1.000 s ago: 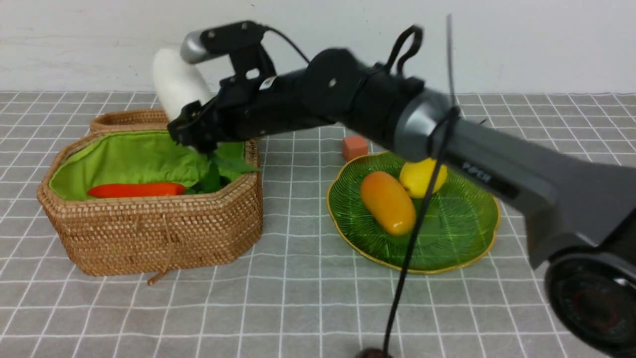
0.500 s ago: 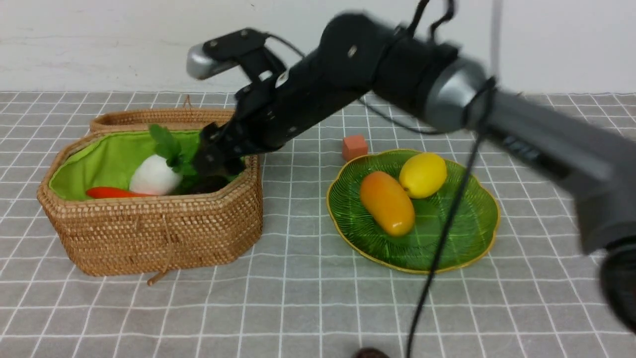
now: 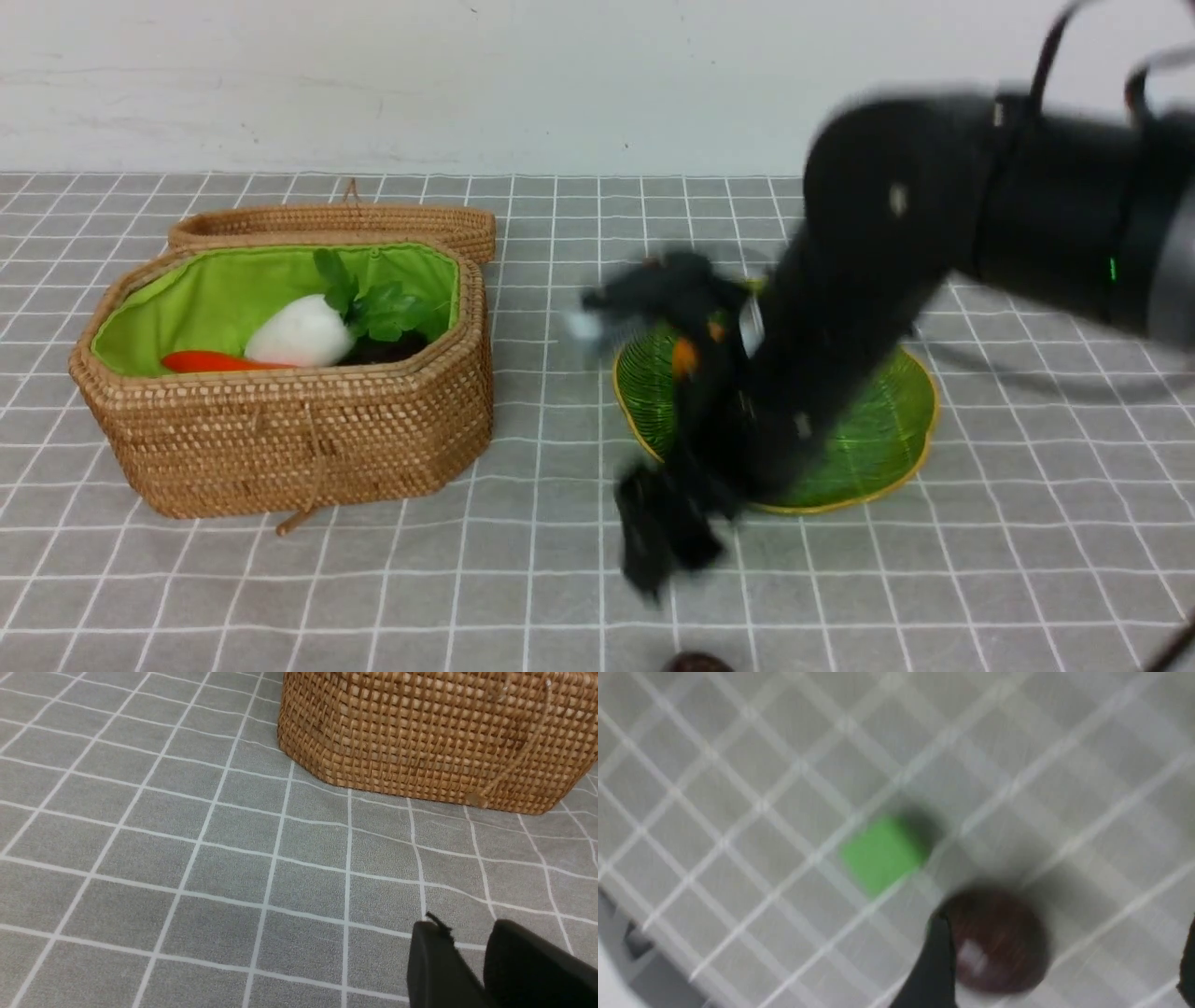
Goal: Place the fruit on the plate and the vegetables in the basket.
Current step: Use the right arm to grab a mangosteen and put it into the right plate
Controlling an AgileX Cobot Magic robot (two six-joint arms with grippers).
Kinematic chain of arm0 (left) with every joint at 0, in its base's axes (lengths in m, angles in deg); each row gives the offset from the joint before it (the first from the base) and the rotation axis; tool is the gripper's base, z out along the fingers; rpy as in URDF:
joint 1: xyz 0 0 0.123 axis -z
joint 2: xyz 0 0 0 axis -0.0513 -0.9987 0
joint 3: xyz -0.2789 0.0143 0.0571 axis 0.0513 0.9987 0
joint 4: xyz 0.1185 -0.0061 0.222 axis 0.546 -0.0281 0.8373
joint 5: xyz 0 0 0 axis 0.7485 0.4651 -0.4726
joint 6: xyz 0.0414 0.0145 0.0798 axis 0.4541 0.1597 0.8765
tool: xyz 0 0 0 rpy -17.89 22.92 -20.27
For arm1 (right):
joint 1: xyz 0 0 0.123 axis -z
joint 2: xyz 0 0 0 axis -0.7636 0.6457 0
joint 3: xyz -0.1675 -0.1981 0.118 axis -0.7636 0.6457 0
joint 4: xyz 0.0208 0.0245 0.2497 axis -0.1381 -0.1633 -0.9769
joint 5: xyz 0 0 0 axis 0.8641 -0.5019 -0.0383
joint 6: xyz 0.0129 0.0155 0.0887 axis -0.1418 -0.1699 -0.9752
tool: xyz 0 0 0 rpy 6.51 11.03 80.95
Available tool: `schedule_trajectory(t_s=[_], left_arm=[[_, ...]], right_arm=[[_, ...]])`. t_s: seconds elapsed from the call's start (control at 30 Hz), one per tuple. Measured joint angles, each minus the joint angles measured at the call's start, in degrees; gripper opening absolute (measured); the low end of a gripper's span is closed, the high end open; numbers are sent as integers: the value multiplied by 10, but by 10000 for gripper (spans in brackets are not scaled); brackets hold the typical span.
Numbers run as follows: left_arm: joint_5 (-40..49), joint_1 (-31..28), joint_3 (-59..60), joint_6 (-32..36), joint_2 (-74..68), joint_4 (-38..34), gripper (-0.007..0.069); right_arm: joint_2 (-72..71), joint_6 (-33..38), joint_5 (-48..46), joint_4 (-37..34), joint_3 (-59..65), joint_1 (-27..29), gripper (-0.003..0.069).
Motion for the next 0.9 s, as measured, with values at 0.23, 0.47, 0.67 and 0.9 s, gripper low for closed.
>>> schedule_trajectory(t_s=[0.23, 0.47, 0.67, 0.9], left_arm=[[0, 0, 0, 0, 0, 0, 165], [0, 0, 0, 0, 0, 0, 165], [0, 0, 0, 0, 0, 0, 165], [0, 0, 0, 0, 0, 0, 176]], right_arm=[[-21, -334, 79, -6, 101, -6, 622], [-20, -404, 135, -9, 105, -13, 609], [10, -409, 120, -10, 105, -15, 595], [53, -407, 122, -35, 105, -15, 577]])
